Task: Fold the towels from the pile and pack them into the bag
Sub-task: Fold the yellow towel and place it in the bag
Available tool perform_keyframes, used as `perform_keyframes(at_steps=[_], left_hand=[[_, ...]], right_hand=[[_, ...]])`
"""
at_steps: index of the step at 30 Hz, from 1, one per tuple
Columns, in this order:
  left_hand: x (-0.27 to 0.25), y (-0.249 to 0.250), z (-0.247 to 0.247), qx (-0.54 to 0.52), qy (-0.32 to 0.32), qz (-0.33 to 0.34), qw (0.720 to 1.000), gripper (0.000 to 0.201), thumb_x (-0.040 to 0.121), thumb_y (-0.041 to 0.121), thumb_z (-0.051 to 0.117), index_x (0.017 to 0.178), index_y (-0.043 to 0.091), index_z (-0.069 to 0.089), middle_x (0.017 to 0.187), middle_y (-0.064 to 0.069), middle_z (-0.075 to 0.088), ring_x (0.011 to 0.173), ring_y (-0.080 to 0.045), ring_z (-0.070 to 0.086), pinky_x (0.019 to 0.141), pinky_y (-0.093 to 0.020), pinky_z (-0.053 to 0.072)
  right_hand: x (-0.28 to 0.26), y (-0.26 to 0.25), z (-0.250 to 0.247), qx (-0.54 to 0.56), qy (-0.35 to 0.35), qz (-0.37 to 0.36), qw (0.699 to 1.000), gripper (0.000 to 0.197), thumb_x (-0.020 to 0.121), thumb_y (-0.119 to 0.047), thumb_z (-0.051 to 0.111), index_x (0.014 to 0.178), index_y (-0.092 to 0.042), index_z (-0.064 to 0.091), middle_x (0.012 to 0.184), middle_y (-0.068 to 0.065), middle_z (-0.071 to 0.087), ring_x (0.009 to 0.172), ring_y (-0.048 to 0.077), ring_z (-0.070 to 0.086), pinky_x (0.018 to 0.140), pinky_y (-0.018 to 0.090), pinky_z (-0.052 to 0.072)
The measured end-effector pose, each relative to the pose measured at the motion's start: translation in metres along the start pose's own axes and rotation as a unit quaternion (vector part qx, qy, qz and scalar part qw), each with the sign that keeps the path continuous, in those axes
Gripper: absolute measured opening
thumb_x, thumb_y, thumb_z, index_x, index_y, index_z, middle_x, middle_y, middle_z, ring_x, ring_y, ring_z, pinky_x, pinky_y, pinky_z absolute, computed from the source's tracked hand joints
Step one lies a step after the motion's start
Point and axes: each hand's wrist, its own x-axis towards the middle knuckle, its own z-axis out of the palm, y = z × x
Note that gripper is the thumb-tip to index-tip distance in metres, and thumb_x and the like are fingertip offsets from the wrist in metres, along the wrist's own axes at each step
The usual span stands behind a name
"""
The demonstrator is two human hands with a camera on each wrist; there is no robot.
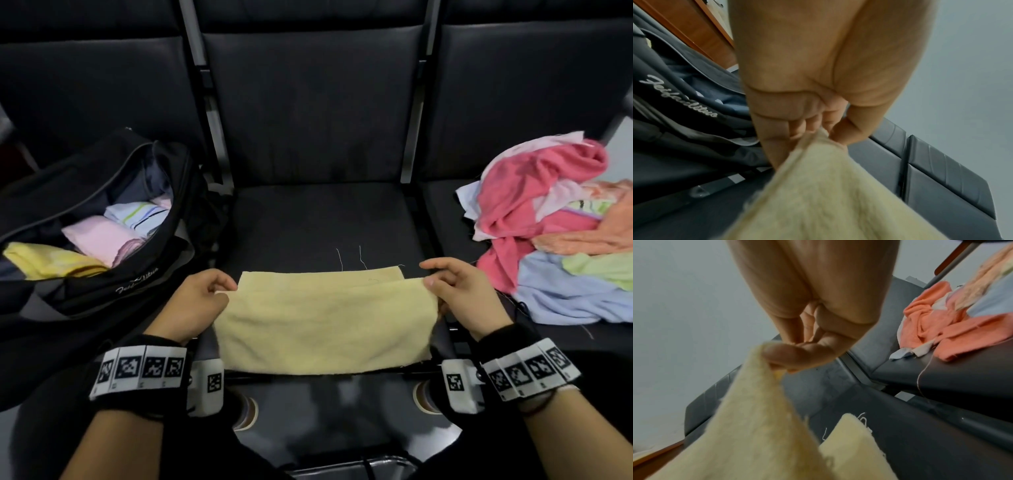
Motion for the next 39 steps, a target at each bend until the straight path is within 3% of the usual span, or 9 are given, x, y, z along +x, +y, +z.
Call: perform_keyframes(at_steps=[4, 9, 17, 20, 23, 29, 32, 35, 39], left_hand=[[0.024, 0.0, 0.01, 0.017, 0.043, 0.016, 0.999, 0.033, 0.078, -0.007, 0.055, 0.081, 0.023, 0.068, 0.079, 0.001, 0.066, 0.065, -0.013, 0.054, 0.062, -0.027, 0.042], [0.035, -0.007, 0.034, 0.044, 0.067, -0.02, 0.997, 0.031, 0.082, -0.004, 0.051, 0.082, 0.024, 0.064, 0.081, -0.004, 0.066, 0.072, -0.026, 0.059, 0.062, -0.027, 0.045], [0.062, -0.004, 0.039, 0.045, 0.111, -0.021, 0.993, 0.033, 0.086, -0.001, 0.047, 0.085, 0.029, 0.062, 0.077, 0.0, 0.062, 0.062, -0.016, 0.053, 0.056, -0.024, 0.042], [0.065, -0.011, 0.051, 0.044, 0.11, -0.048, 0.992, 0.034, 0.09, -0.003, 0.047, 0.108, 0.017, 0.067, 0.107, -0.009, 0.065, 0.088, -0.023, 0.061, 0.081, -0.031, 0.05], [0.056, -0.027, 0.06, 0.069, 0.067, -0.068, 0.993, 0.038, 0.09, -0.001, 0.055, 0.124, 0.013, 0.062, 0.13, -0.011, 0.054, 0.107, -0.028, 0.06, 0.099, -0.04, 0.049], [0.034, -0.047, 0.056, 0.121, 0.019, -0.095, 0.988, 0.025, 0.085, 0.007, 0.058, 0.1, 0.025, 0.068, 0.109, -0.016, 0.061, 0.087, -0.026, 0.059, 0.079, -0.033, 0.048], [0.026, -0.046, 0.057, 0.136, 0.015, -0.093, 0.986, 0.023, 0.086, 0.007, 0.058, 0.095, 0.025, 0.069, 0.11, -0.012, 0.059, 0.091, -0.026, 0.06, 0.082, -0.035, 0.05], [0.021, -0.044, 0.058, 0.147, 0.01, -0.094, 0.985, 0.024, 0.087, 0.006, 0.058, 0.099, 0.023, 0.07, 0.115, -0.009, 0.055, 0.093, -0.025, 0.06, 0.086, -0.034, 0.05], [0.015, -0.039, 0.07, 0.157, -0.018, -0.076, 0.985, 0.026, 0.088, 0.006, 0.056, 0.098, 0.024, 0.072, 0.112, -0.007, 0.055, 0.101, -0.023, 0.059, 0.093, -0.03, 0.046]], right_hand=[[0.018, 0.005, 0.006, -0.025, 0.05, -0.004, 0.998, 0.025, 0.09, 0.001, 0.063, 0.101, -0.021, 0.069, 0.068, 0.012, 0.065, 0.049, 0.009, 0.056, 0.04, 0.022, 0.046], [0.037, 0.017, 0.022, -0.074, 0.053, 0.016, 0.996, 0.02, 0.091, 0.0, 0.063, 0.107, -0.012, 0.065, 0.067, 0.006, 0.065, 0.045, 0.014, 0.056, 0.04, 0.027, 0.05], [0.067, 0.03, 0.031, -0.137, 0.08, 0.007, 0.987, 0.018, 0.091, -0.009, 0.065, 0.103, -0.021, 0.066, 0.064, -0.007, 0.066, 0.045, 0.009, 0.058, 0.041, 0.024, 0.049], [0.07, 0.039, 0.036, -0.202, 0.062, 0.044, 0.976, 0.019, 0.09, -0.012, 0.067, 0.109, -0.015, 0.066, 0.069, -0.004, 0.064, 0.057, 0.014, 0.062, 0.061, 0.031, 0.055], [0.058, 0.054, 0.035, -0.298, 0.011, 0.101, 0.949, 0.021, 0.086, -0.022, 0.071, 0.107, -0.017, 0.066, 0.076, -0.003, 0.063, 0.08, 0.02, 0.06, 0.075, 0.028, 0.045], [0.035, 0.06, 0.038, -0.33, -0.012, 0.173, 0.928, 0.022, 0.082, -0.043, 0.068, 0.093, -0.026, 0.06, 0.085, -0.006, 0.065, 0.085, 0.021, 0.061, 0.074, 0.032, 0.048], [0.031, 0.057, 0.043, -0.342, -0.035, 0.198, 0.918, 0.025, 0.079, -0.039, 0.072, 0.085, -0.021, 0.057, 0.081, -0.004, 0.063, 0.081, 0.022, 0.061, 0.068, 0.03, 0.044], [0.031, 0.054, 0.04, -0.24, -0.047, 0.195, 0.95, 0.024, 0.08, -0.021, 0.075, 0.073, -0.004, 0.06, 0.07, 0.003, 0.061, 0.068, 0.021, 0.056, 0.06, 0.03, 0.041], [0.04, 0.04, 0.015, -0.142, 0.058, 0.145, 0.977, 0.018, 0.084, -0.012, 0.074, 0.079, 0.001, 0.064, 0.079, 0.017, 0.067, 0.071, 0.025, 0.06, 0.067, 0.039, 0.049]])
